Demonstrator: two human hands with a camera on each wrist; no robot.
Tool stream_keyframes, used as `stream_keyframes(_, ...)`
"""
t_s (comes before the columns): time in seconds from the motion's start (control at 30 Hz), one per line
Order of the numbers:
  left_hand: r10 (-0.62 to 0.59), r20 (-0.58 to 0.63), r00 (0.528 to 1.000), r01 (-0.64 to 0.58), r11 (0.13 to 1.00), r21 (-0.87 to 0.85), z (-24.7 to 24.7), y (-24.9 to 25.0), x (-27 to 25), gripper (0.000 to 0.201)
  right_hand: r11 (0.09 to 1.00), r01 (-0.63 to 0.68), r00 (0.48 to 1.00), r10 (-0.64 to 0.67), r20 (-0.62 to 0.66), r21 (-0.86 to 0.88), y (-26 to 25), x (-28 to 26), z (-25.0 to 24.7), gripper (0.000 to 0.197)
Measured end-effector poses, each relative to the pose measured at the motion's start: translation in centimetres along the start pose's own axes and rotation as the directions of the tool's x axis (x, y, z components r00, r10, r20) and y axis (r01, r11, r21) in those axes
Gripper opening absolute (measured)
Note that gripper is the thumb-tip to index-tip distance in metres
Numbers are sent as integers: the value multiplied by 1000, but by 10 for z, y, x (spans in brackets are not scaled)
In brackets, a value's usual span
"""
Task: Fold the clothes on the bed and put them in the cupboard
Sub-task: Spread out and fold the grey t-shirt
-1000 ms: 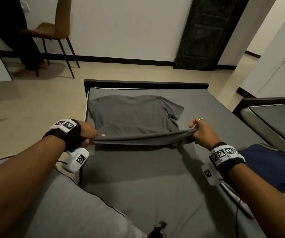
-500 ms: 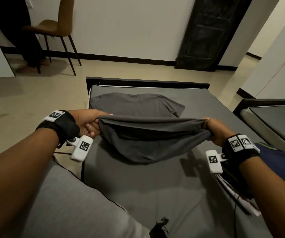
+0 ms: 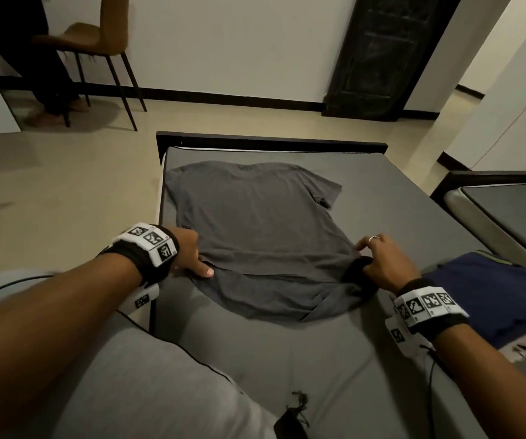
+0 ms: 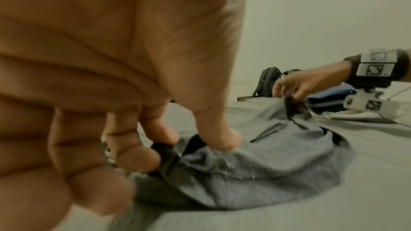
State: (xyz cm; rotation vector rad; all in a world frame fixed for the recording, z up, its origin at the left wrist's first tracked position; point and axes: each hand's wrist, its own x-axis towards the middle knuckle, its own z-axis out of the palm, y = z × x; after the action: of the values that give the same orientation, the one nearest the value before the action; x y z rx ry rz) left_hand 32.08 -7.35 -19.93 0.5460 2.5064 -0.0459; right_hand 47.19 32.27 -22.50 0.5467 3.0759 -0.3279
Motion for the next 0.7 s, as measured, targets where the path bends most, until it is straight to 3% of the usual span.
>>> stream_keyframes(0.1, -5, -155, 988, 16, 997, 70, 12, -4, 14, 61, 999, 49, 993, -46, -104, 20, -7, -6, 4, 28)
stream_keyframes(0.33, 92, -314, 945, -75, 995, 68, 7, -13, 11, 18, 998, -42, 998, 43, 39, -36, 7, -5, 22, 29)
stream_keyframes(0.6, 148, -380, 913, -58, 969, 239, 5, 4, -7, 13, 993, -105, 986, 96, -135, -59, 8, -7, 23, 14)
stream_keyframes(0.7, 127, -389, 913, -28, 968, 249, 0, 5, -18, 14, 992, -110, 962, 121, -245, 58, 8, -7, 20, 11)
